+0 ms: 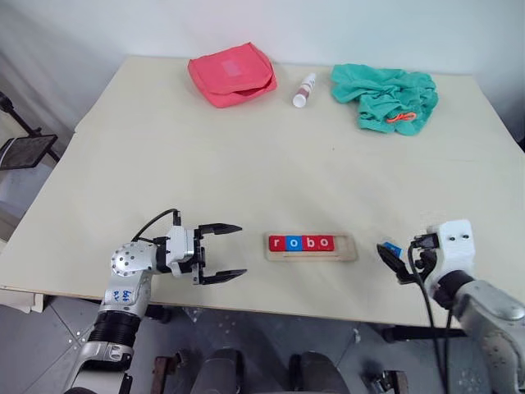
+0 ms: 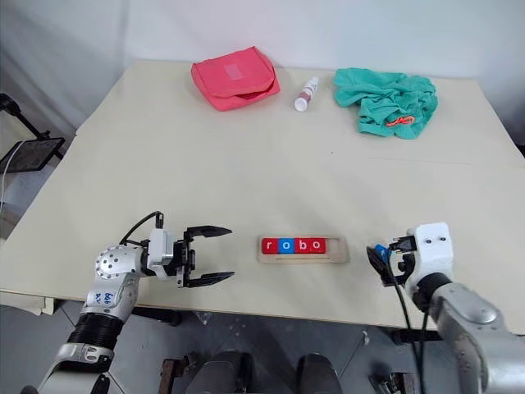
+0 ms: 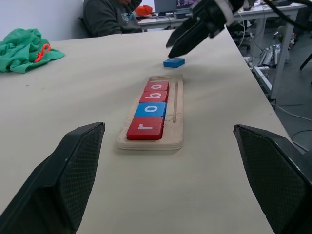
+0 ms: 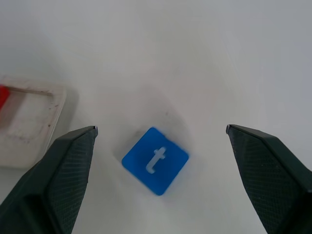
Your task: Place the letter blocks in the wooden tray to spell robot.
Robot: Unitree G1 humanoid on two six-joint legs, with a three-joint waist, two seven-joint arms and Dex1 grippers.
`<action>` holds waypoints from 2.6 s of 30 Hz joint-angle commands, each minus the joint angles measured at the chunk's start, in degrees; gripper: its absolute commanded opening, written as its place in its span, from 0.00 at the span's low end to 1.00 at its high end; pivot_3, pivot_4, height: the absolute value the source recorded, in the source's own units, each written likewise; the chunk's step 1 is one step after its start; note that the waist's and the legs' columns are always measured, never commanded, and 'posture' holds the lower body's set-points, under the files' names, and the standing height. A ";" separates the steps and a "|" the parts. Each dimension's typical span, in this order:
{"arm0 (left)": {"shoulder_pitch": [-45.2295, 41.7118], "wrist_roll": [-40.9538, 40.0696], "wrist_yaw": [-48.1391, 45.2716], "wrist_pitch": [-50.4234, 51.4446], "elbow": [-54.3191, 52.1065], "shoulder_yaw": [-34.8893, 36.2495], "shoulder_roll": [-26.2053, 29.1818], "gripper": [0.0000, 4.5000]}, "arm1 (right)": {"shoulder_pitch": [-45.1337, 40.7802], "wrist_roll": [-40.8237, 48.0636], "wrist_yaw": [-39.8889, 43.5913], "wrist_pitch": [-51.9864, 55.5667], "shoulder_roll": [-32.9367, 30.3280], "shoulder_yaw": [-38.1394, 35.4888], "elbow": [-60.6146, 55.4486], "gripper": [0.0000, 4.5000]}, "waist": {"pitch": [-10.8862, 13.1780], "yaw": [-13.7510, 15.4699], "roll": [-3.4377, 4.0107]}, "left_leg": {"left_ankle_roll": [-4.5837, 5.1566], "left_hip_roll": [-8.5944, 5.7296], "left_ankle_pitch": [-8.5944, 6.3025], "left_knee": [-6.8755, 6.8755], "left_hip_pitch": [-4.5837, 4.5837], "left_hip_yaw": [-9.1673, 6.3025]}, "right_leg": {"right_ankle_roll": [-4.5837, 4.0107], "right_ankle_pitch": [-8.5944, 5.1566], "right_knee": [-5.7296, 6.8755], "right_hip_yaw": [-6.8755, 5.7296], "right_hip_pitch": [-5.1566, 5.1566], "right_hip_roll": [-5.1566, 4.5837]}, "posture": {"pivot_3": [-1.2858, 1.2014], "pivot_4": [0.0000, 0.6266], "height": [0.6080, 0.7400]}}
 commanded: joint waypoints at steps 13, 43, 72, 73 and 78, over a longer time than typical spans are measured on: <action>0.65 -0.24 1.59 -0.10 -2.33 0.07 -0.95 1.00 | -3.60 -5.84 28.64 -19.22 -22.45 10.75 22.94 0.99 | 0.02 -0.02 -0.04 | 0.05 -0.03 0.03 0.03 0.00 0.02 | 0.01 0.00 -0.09 -0.18 0.08 -0.03 | 0.52 0.24 1.00; 4.14 0.07 6.36 0.68 -7.02 0.55 0.46 1.00 | -19.16 -12.18 43.33 -25.34 -25.64 22.56 34.96 0.32 | 0.00 -0.04 -0.09 | 0.04 0.00 0.03 0.22 0.00 -0.06 | 0.02 0.01 -0.16 -0.26 0.20 -0.09 | 0.52 0.24 1.00; 6.34 0.33 8.53 0.80 -9.94 0.08 0.41 1.00 | -43.36 -20.59 59.73 -36.56 -18.38 40.00 46.78 0.32 | 0.02 -0.04 -0.07 | 0.05 -0.03 0.02 0.20 -0.16 -0.18 | 0.07 0.04 -0.36 -0.35 0.15 -0.11 | 0.52 0.24 1.00; 6.39 0.32 8.62 0.79 -9.99 0.07 0.41 1.00 | -43.71 -20.81 59.91 -36.84 -18.12 40.08 47.29 0.32 | 0.02 -0.04 -0.06 | 0.05 -0.03 0.02 0.20 -0.16 -0.17 | 0.07 0.04 -0.36 -0.35 0.15 -0.11 | 0.52 0.24 1.00; 6.59 0.38 9.01 0.64 -10.06 0.04 0.41 1.00 | -44.33 -21.30 60.73 -37.61 -17.18 40.07 48.34 0.32 | 0.02 -0.04 -0.07 | 0.06 -0.04 0.02 0.20 -0.16 -0.18 | 0.07 0.04 -0.36 -0.36 0.15 -0.11 | 0.52 0.24 1.00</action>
